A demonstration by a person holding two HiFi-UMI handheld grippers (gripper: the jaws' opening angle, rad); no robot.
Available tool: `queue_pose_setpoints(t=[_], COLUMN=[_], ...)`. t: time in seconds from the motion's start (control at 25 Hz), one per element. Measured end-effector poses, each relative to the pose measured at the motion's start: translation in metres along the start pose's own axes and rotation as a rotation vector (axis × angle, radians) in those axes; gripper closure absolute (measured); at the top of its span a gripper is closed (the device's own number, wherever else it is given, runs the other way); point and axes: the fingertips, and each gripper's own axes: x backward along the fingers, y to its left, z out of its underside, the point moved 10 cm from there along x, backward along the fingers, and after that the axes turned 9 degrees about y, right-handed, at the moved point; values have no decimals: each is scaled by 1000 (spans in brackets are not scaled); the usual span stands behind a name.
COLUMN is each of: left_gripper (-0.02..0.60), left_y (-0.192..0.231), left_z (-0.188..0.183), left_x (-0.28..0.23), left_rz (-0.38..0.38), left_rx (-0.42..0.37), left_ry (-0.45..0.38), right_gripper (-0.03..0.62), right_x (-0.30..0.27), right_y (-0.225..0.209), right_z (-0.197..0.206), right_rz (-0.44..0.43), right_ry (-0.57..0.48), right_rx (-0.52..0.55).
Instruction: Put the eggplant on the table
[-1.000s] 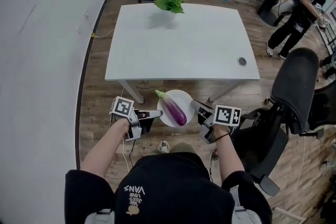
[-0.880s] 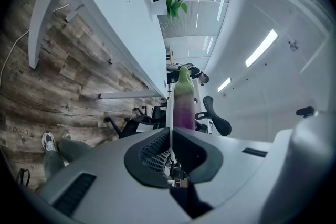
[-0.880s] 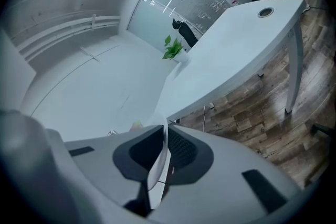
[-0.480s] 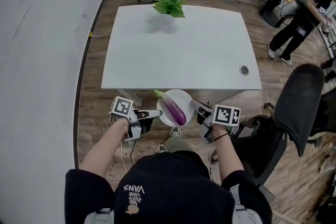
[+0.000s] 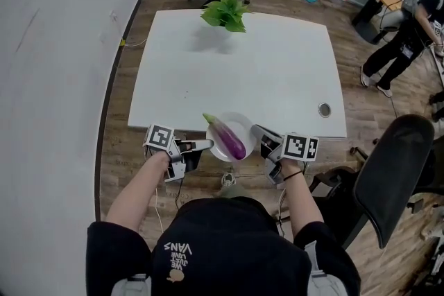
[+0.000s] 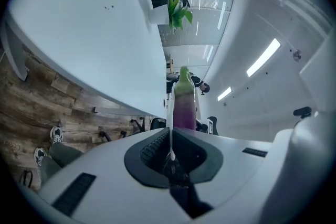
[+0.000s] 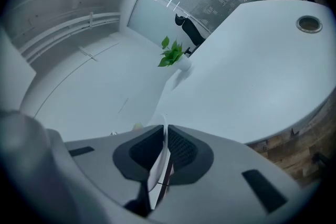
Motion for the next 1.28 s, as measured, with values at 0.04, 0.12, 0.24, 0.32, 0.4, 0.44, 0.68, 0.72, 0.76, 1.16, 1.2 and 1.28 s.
queue_pose_setpoints(t=[0.04,0.12,0.24,0.32,0.4,0.44,0.68,0.72,0.76,1.16,1.2,1.28], left_gripper=[557,557,557,557,557,557,557,557,557,557,557,557], left_y=[0,-2,-2,1,5,7,4,4,3,9,11,14], left_z=[-4,-12,-27,-43,-61,-68,-102,-111,-119,-169,-172,-177], left_x=[-1,-4,-5,-3,1,2,9,10,11,29,29,25], left_rz=[0,-2,-6,-4,-18,-27,-45,-43,-39,-49,-47,-42], left_rx=[-1,1,4,10,9,7,-8,-12,-13,9,10,-2], left_ry=[-4,-9,-6,4,19,26,71,77,82,125,125,126], right_gripper=[556,556,556,556,556,556,556,556,556,556,556,556], right_x=[-1,-2,-6,-15,-23,-25,-37,-40,-44,-74,-76,-79], right_y=[-2,-5,-10,-14,-19,-20,-19,-19,-19,-20,-22,-28], right_z=[-5,-12,-25,-35,-47,-52,-70,-76,-81,-111,-113,-115], right_rz=[-2,-4,-1,-1,2,4,25,30,35,62,63,69], right_ry=[3,8,7,4,-3,-11,-58,-65,-71,-108,-106,-94], right_rx=[2,3,-4,-16,-24,-25,-38,-39,-40,-62,-67,-74])
